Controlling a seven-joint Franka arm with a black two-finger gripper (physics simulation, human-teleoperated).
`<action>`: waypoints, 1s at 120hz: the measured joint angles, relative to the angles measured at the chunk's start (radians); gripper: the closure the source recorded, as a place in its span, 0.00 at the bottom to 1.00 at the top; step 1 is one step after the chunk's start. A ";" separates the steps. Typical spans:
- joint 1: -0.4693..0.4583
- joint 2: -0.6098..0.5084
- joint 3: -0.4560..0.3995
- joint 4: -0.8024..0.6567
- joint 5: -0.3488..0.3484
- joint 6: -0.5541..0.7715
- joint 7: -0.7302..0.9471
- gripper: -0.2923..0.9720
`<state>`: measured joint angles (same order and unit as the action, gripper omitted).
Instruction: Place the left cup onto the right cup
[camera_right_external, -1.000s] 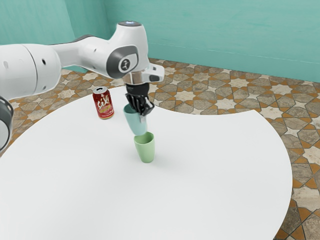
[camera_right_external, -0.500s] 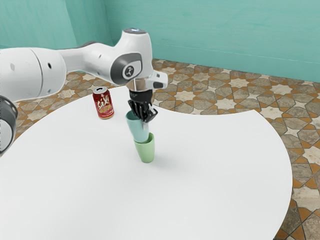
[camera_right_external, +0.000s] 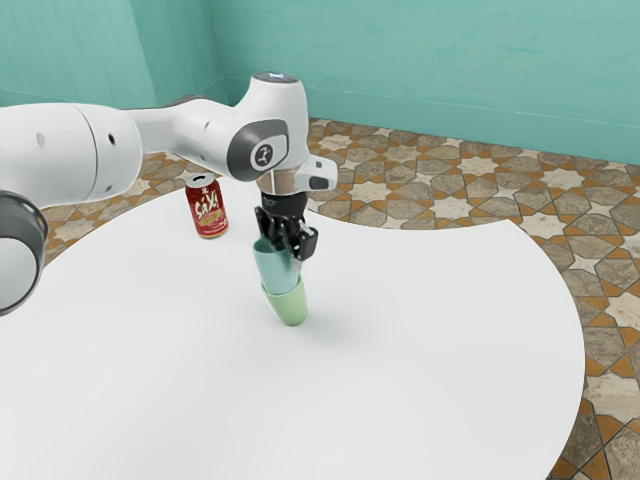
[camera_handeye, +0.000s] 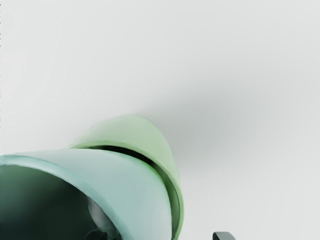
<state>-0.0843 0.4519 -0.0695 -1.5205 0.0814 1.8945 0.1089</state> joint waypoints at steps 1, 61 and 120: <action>0.000 0.000 0.000 0.000 0.000 0.000 0.000 0.56; 0.002 -0.222 0.019 -0.089 0.029 -0.031 -0.004 0.26; 0.005 -0.364 0.061 -0.102 0.000 -0.230 0.058 0.23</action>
<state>-0.0792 0.0880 -0.0087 -1.6229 0.0809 1.6648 0.1668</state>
